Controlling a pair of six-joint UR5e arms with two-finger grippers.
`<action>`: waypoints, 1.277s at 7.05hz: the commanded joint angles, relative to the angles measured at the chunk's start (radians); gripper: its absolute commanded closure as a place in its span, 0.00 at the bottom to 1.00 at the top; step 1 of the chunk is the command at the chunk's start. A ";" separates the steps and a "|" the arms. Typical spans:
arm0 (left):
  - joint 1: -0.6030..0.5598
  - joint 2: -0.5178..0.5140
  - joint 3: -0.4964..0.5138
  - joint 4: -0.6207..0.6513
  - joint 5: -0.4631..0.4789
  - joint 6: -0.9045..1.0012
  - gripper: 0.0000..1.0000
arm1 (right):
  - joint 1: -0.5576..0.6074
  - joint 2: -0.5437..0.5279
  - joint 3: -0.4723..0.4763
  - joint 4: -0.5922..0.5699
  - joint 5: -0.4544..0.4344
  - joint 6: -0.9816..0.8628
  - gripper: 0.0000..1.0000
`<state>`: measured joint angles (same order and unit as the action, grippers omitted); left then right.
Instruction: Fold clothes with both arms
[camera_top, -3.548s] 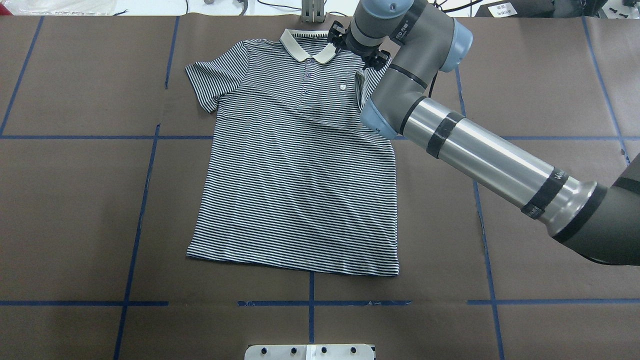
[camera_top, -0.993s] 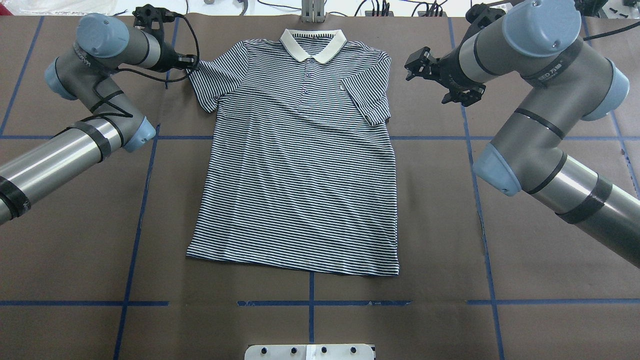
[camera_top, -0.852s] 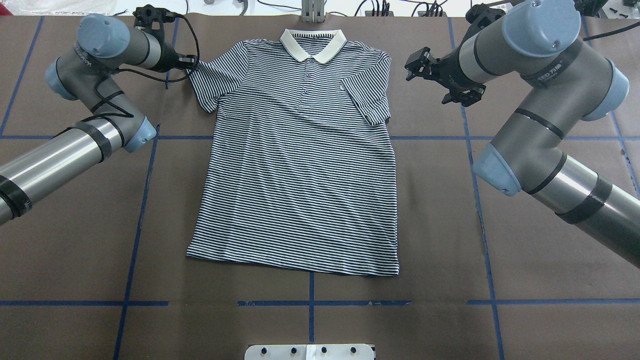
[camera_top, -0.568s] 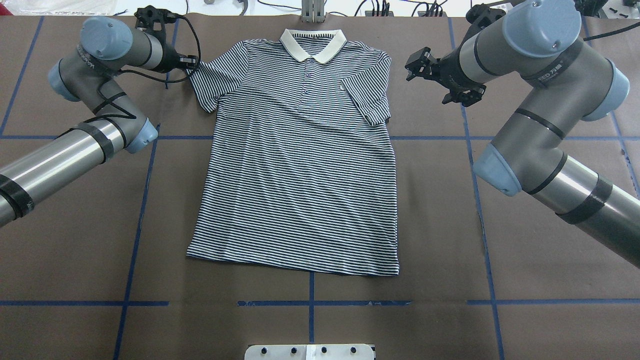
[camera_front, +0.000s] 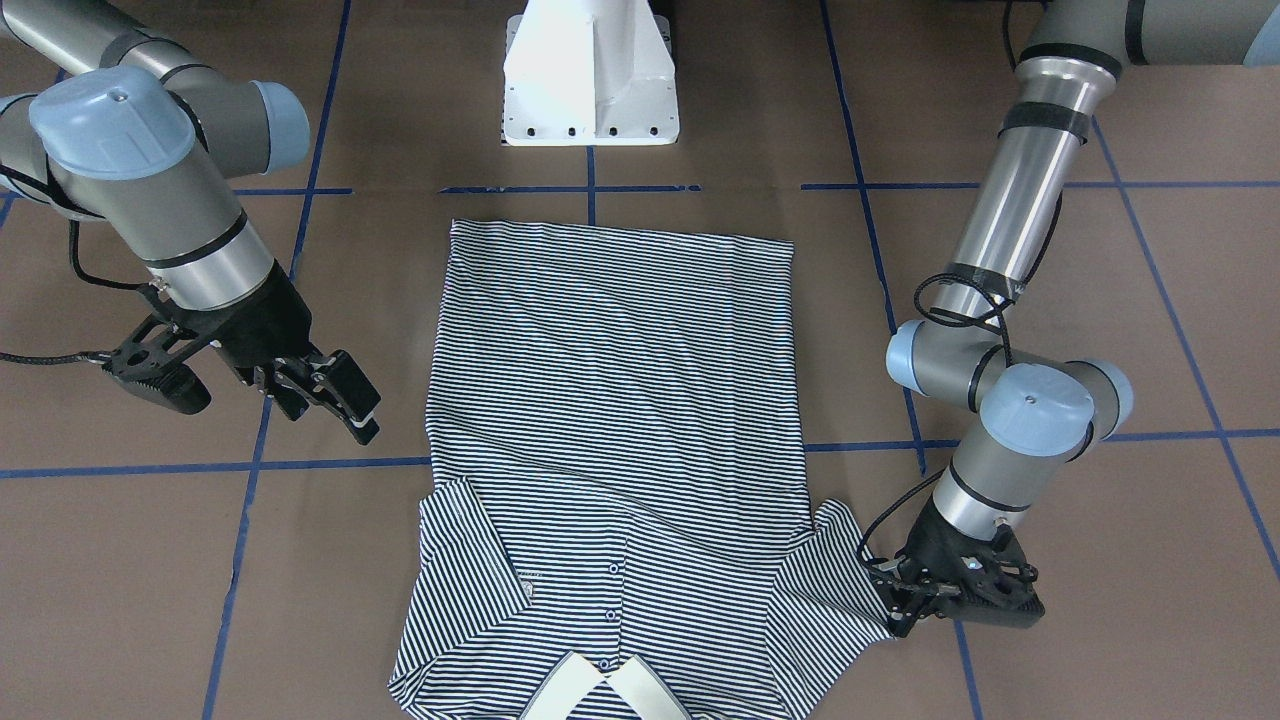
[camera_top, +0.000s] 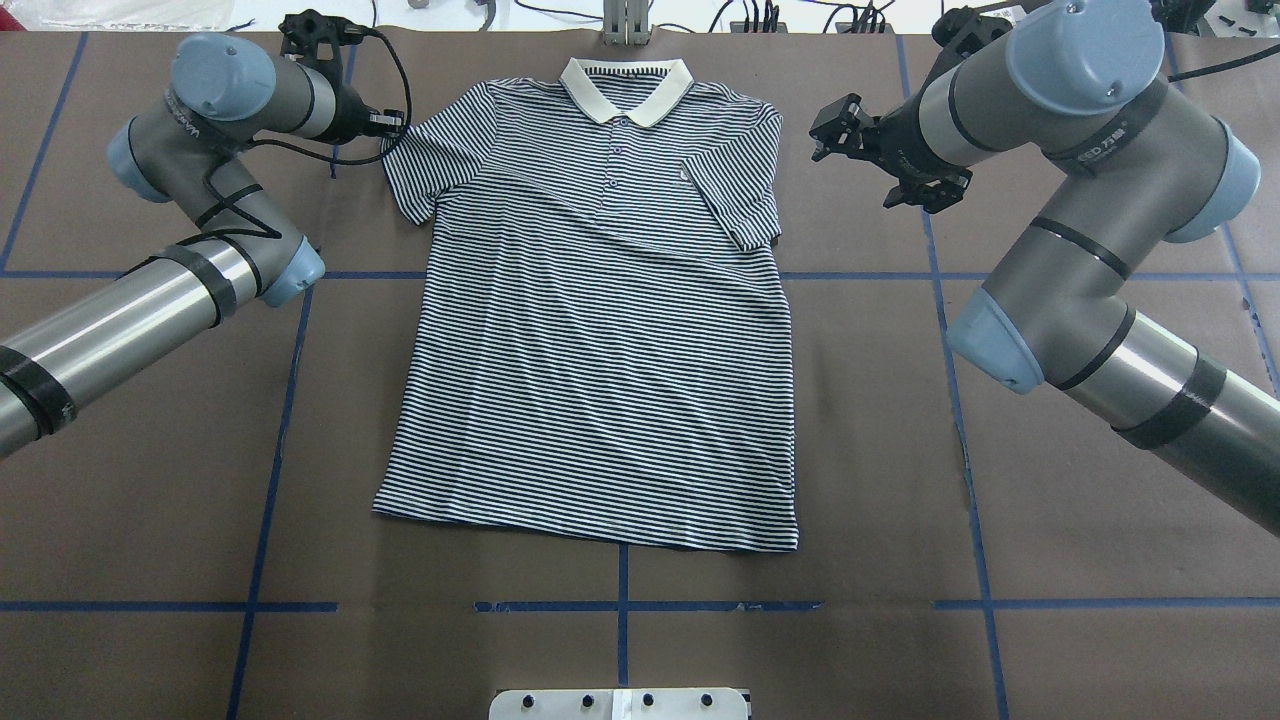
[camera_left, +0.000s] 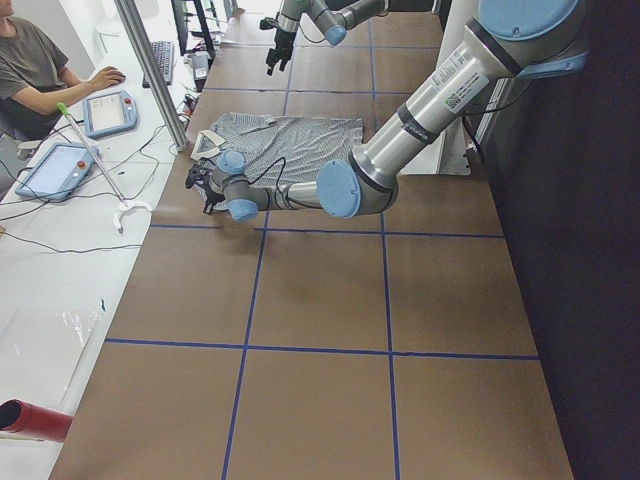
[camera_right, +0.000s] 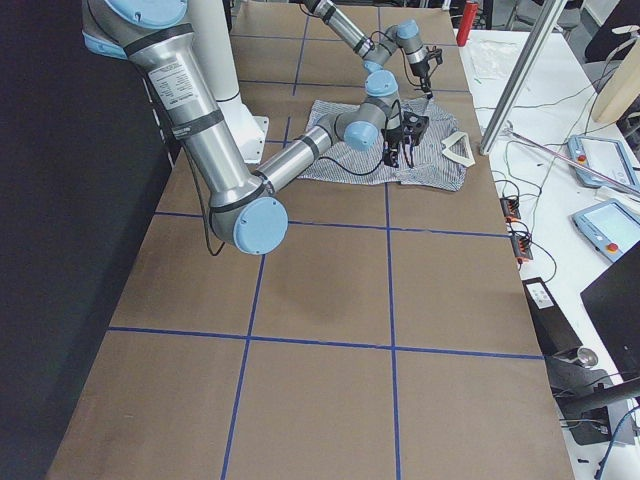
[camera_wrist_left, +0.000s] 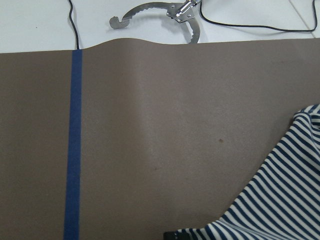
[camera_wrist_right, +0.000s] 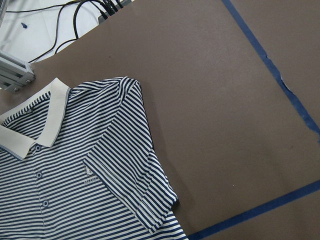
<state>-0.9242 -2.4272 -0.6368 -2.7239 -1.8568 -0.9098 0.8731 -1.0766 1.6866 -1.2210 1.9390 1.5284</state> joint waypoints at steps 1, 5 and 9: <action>-0.005 0.046 -0.190 0.041 -0.056 -0.091 1.00 | -0.003 0.003 -0.001 0.000 0.000 0.001 0.00; 0.085 -0.074 -0.223 0.263 0.014 -0.195 1.00 | -0.011 0.015 -0.004 0.000 0.002 -0.001 0.00; 0.087 -0.142 -0.060 0.156 0.051 -0.196 1.00 | -0.011 0.017 -0.001 0.000 0.003 -0.001 0.00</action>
<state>-0.8382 -2.5453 -0.7471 -2.5417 -1.8173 -1.1058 0.8621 -1.0601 1.6858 -1.2211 1.9415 1.5278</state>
